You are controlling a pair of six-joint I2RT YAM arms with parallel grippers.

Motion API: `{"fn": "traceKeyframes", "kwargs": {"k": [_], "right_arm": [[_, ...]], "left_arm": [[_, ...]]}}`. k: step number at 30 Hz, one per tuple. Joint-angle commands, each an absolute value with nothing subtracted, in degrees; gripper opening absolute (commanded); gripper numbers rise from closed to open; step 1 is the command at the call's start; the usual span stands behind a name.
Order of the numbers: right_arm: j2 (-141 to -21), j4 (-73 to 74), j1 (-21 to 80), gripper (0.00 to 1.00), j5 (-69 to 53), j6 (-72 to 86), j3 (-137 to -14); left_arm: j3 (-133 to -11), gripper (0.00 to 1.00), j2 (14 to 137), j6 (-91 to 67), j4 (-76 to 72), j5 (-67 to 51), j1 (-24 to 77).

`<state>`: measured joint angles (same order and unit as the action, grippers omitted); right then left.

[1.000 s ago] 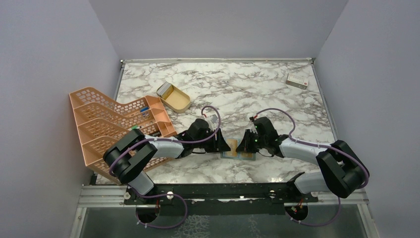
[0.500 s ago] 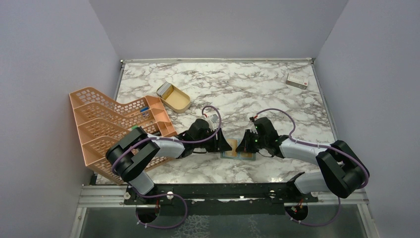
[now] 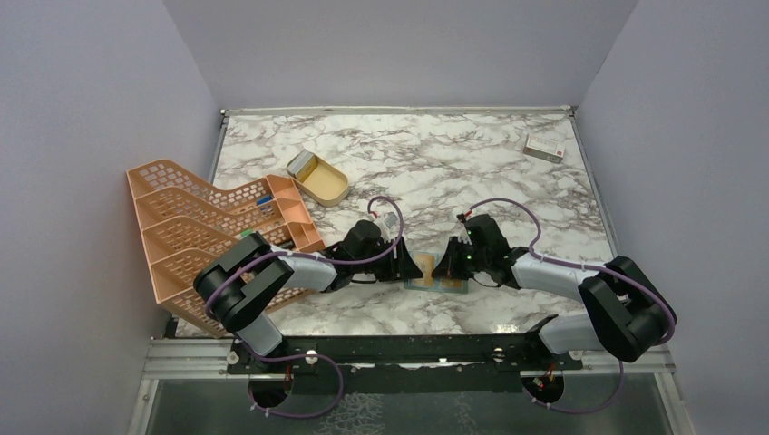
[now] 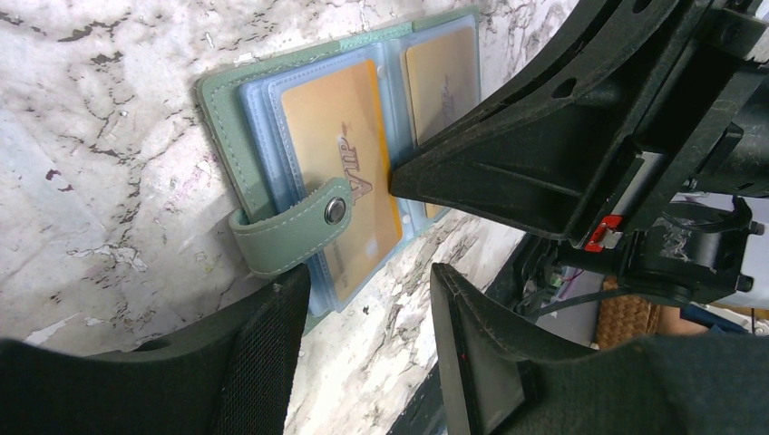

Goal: Put the credit cards into the card holder
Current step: Turn over the card slot in the card holder.

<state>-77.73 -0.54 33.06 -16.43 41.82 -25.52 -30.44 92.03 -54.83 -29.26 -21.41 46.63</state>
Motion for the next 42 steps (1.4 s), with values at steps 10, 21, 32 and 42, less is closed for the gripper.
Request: {"fn": "traceKeyframes", "kwargs": {"k": [10,21,32,42], "right_arm": [[-79.0,-0.24,33.49,0.01,-15.42,41.88,-23.73],[-79.22,-0.42,33.49,0.01,-15.6,41.92,-24.05],[-76.5,2.82,33.53,0.12,-13.89,41.64,-25.44],[-69.62,8.86,33.57,0.28,-9.15,40.35,-27.64]], "left_arm": [[-30.95,0.54,91.7,-55.26,-30.77,-21.87,46.85],[-32.66,0.54,92.09,-56.42,-32.43,-24.75,47.54],[-33.93,0.54,91.22,-56.77,-32.59,-24.58,48.23],[-35.38,0.54,91.5,-56.78,-32.6,-24.63,48.64]]}}
